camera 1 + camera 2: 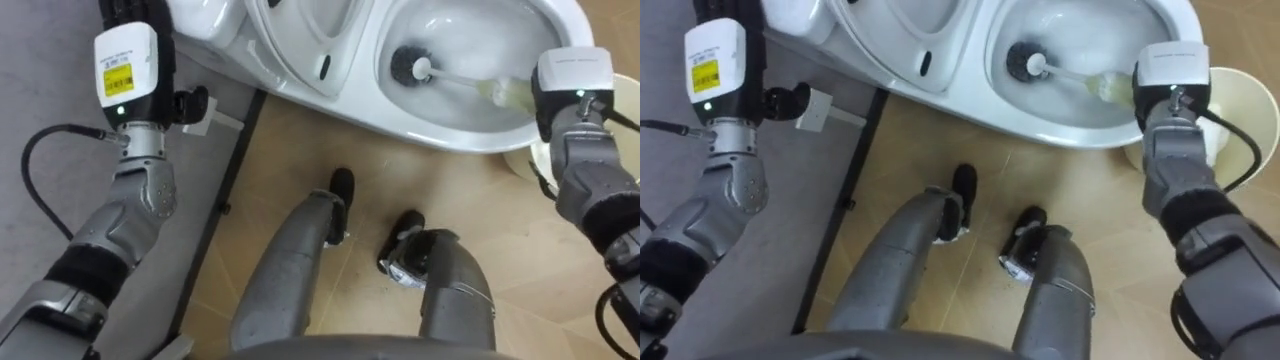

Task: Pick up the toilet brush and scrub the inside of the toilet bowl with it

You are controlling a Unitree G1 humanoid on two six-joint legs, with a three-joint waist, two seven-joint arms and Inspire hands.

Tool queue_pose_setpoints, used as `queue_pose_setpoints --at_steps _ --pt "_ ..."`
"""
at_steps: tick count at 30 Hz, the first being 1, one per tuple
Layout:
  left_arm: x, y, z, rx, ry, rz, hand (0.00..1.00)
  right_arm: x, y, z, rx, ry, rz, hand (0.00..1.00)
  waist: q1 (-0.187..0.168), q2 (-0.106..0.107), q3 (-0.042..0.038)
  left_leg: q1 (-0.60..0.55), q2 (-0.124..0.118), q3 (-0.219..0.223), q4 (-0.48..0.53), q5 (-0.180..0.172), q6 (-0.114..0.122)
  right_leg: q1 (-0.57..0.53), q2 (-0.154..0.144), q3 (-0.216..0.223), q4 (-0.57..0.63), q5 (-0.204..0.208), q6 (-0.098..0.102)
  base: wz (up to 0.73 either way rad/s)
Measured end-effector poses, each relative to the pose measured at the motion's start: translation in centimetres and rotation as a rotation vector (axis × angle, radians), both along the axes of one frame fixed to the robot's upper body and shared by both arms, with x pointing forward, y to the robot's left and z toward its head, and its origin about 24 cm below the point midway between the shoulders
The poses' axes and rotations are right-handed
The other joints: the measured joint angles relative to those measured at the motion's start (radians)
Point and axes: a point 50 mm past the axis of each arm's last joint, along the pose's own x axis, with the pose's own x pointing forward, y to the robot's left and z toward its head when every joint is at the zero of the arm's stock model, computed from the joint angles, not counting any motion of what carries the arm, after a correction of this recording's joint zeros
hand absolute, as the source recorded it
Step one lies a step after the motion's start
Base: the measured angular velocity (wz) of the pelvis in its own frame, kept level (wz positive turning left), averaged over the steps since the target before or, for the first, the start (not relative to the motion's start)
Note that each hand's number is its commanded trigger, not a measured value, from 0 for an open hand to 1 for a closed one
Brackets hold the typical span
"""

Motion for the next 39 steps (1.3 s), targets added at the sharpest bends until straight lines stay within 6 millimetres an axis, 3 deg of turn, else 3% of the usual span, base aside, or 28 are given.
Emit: queue_pose_setpoints --at_steps 7,12,16,20,22,23,24,27,29,31,34,39 --pt "-1.0 0.5 -1.2 -0.041 0.071 0.006 0.00 -0.9 0.2 -0.8 0.026 0.065 -0.005 1.00 -0.024 -0.004 -0.0016 0.058 -0.003 0.008 -0.004 -0.004 0.002 0.064 -0.003 0.000 -0.019 -0.004 0.007 0.00" --pt "-0.8 0.7 -1.5 -0.034 0.134 -0.010 0.00 -1.3 0.4 -1.9 0.038 0.135 -0.010 1.00 -0.024 -0.044 -0.0040 0.131 -0.005 0.007 -0.025 -0.006 0.003 0.130 -0.006 0.002 -0.031 -0.006 0.013 0.00" --pt "-1.0 0.7 -2.3 -0.032 0.204 -0.030 0.00 -2.3 -0.5 -3.3 0.061 0.225 -0.036 1.00 -0.007 -0.079 -0.0058 0.216 -0.014 0.004 -0.063 -0.008 0.003 0.213 -0.003 -0.001 -0.064 -0.006 0.021 0.02" --pt "-2.3 0.9 -3.8 -0.034 0.287 -0.039 0.00 -3.4 -1.1 -4.7 0.157 0.286 -0.092 1.00 -0.003 -0.088 -0.0091 0.304 -0.017 0.002 -0.127 -0.005 0.003 0.298 0.009 0.003 -0.133 0.012 0.034 -0.01" --pt "-3.5 1.0 -4.9 -0.032 0.345 -0.039 0.00 -5.4 -1.9 -6.2 0.243 0.329 -0.165 1.00 -0.005 -0.089 -0.0128 0.365 -0.020 0.002 -0.158 0.002 0.006 0.363 0.009 -0.002 -0.171 0.018 0.045 0.14" --pt "-4.5 1.4 -5.4 -0.039 0.373 -0.025 0.00 -6.6 -2.3 -6.9 0.301 0.340 -0.206 1.00 -0.008 -0.095 -0.0224 0.387 -0.023 0.005 -0.174 0.001 0.007 0.386 0.007 -0.004 -0.187 0.018 0.049 0.07" --pt "-5.1 1.6 -5.7 -0.045 0.387 -0.013 0.00 -7.3 -2.3 -7.3 0.329 0.343 -0.222 1.00 -0.009 -0.098 -0.0257 0.401 -0.024 0.006 -0.183 0.001 0.007 0.399 0.006 -0.006 -0.198 0.019 0.050 0.00" --pt "-8.7 2.8 -7.5 -0.070 0.498 0.045 0.00 -11.1 -2.5 -9.3 0.457 0.366 -0.315 1.00 -0.032 -0.114 -0.0382 0.492 -0.034 0.006 -0.239 0.001 0.007 0.493 0.010 -0.009 -0.261 0.021 0.062 0.06" --pt "-12.5 3.9 -9.3 -0.088 0.645 0.105 0.00 -13.4 -2.6 -10.3 0.535 0.370 -0.392 1.00 -0.062 -0.123 -0.0446 0.558 -0.040 0.004 -0.263 0.000 0.007 0.573 0.013 -0.017 -0.311 0.021 0.074 0.12" --pt "-15.1 4.3 -10.3 -0.112 0.736 0.153 0.00 -15.5 -2.8 -11.1 0.610 0.355 -0.486 1.00 -0.094 -0.127 -0.0472 0.597 -0.041 0.006 -0.264 -0.007 0.007 0.637 0.027 -0.028 -0.365 0.027 0.083 0.19" --pt "-19.2 4.7 -11.7 -0.156 0.872 0.230 0.00 -19.0 -3.1 -12.1 0.676 0.368 -0.615 1.00 -0.093 -0.136 -0.0556 0.669 -0.038 0.006 -0.285 -0.029 0.003 0.714 0.040 -0.026 -0.416 0.030 0.089 -0.01" --pt "-21.8 4.6 -13.1 -0.231 0.978 0.317 0.00 -22.0 -2.5 -13.0 0.744 0.381 -0.706 1.00 -0.097 -0.143 -0.0560 0.753 -0.039 0.008 -0.317 -0.036 -0.002 0.804 0.047 -0.028 -0.462 0.031 0.091 -0.01"
